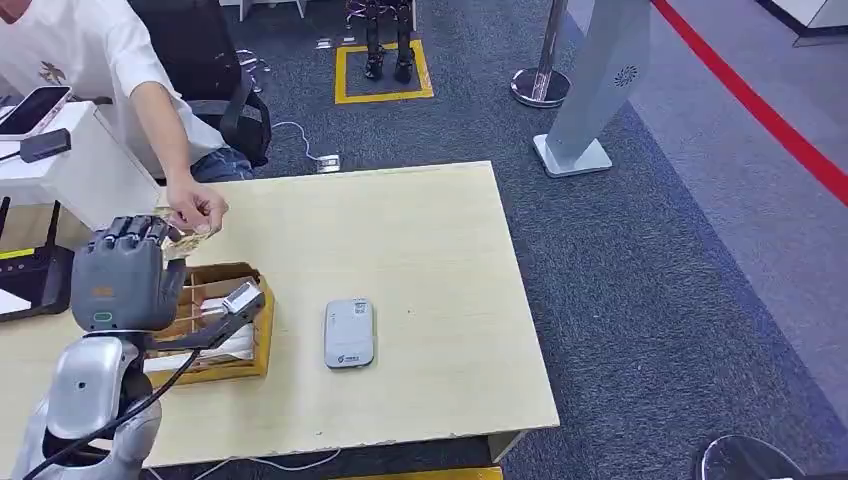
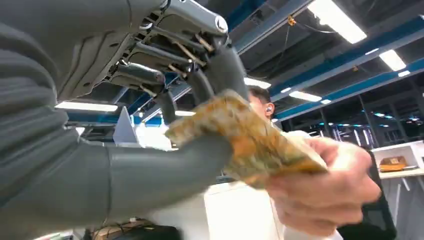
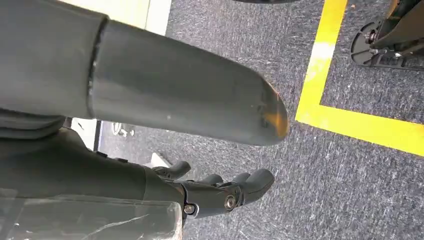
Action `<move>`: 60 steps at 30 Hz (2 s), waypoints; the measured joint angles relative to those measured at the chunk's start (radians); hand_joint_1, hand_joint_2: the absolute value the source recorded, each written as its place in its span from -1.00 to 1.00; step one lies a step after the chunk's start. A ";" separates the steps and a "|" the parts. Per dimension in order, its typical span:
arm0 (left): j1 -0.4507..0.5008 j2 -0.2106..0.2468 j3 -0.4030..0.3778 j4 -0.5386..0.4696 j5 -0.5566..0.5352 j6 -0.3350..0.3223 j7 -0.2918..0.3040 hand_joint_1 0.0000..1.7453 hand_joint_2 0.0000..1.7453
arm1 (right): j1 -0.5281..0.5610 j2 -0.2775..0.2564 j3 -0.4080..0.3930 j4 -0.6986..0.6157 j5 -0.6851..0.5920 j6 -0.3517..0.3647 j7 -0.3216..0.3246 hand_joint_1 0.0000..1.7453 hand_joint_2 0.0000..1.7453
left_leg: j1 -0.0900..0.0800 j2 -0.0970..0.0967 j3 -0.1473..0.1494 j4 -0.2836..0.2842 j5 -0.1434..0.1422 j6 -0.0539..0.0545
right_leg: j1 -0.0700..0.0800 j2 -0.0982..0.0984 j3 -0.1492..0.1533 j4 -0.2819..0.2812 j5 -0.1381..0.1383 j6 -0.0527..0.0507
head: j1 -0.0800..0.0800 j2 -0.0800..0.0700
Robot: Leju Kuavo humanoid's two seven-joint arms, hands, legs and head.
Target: Pass the card to the sensor for recognition and then transmit it.
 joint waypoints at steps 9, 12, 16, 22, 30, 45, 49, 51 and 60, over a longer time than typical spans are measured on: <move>0.000 -0.006 0.000 -0.006 0.000 0.008 -0.010 1.00 1.00 | 0.000 0.000 0.000 0.000 0.000 0.000 0.000 -1.00 -1.00 | 0.000 0.000 0.000 0.000 0.000 0.000 | 0.000 0.000 0.000 0.000 0.000 0.000 | 0.000 0.000; 0.000 -0.009 0.000 -0.006 0.000 0.008 -0.018 1.00 1.00 | 0.000 0.000 0.000 0.000 0.000 0.000 0.000 -1.00 -1.00 | 0.000 0.000 0.000 0.000 0.000 0.000 | 0.000 0.000 0.000 0.000 0.000 0.000 | 0.000 0.000; 0.000 -0.010 0.000 -0.010 0.000 0.009 -0.018 1.00 1.00 | 0.000 0.000 0.000 0.000 0.000 0.000 0.000 -1.00 -1.00 | 0.000 0.000 0.000 0.000 0.000 0.000 | 0.000 0.000 0.000 0.000 0.000 0.000 | 0.000 0.000; 0.000 -0.016 0.000 -0.010 0.000 0.009 -0.021 1.00 1.00 | 0.000 0.000 0.000 0.000 0.000 0.000 0.001 -1.00 -1.00 | 0.000 0.000 0.000 0.000 0.000 0.000 | 0.000 0.000 0.000 0.000 0.000 0.000 | 0.000 0.000; 0.003 -0.061 0.000 -0.005 0.000 0.035 -0.076 1.00 1.00 | 0.000 0.000 0.000 0.000 0.014 0.001 0.000 -1.00 -1.00 | 0.000 0.000 0.000 0.000 0.000 0.000 | 0.000 0.000 0.000 0.000 0.000 0.000 | 0.000 0.000; 0.043 -0.182 -0.058 0.085 0.000 0.100 -0.122 1.00 1.00 | -0.001 0.004 0.000 0.000 0.042 0.002 0.002 -1.00 -1.00 | 0.000 0.000 0.000 0.000 0.000 0.000 | 0.000 0.000 0.000 0.000 0.000 0.000 | 0.000 0.000; 0.052 -0.216 -0.062 0.115 0.008 0.102 -0.148 1.00 1.00 | -0.001 0.006 0.000 0.000 0.056 0.005 0.004 -1.00 -1.00 | 0.000 0.000 0.000 0.000 0.000 0.000 | 0.000 0.000 0.000 0.000 0.000 0.000 | 0.000 0.000; 0.059 -0.239 -0.064 0.143 0.011 0.106 -0.160 1.00 1.00 | -0.001 0.006 0.000 0.000 0.066 0.005 0.005 -1.00 -1.00 | 0.000 0.000 0.000 0.000 0.000 0.000 | 0.000 0.000 0.000 0.000 0.000 0.000 | 0.000 0.000; 0.046 -0.335 -0.069 0.297 0.022 0.130 -0.185 1.00 1.00 | -0.001 0.006 0.000 0.000 0.113 0.014 0.015 -1.00 -1.00 | 0.000 0.000 0.000 0.001 0.000 0.000 | 0.000 0.000 0.000 0.000 0.000 0.000 | 0.000 0.000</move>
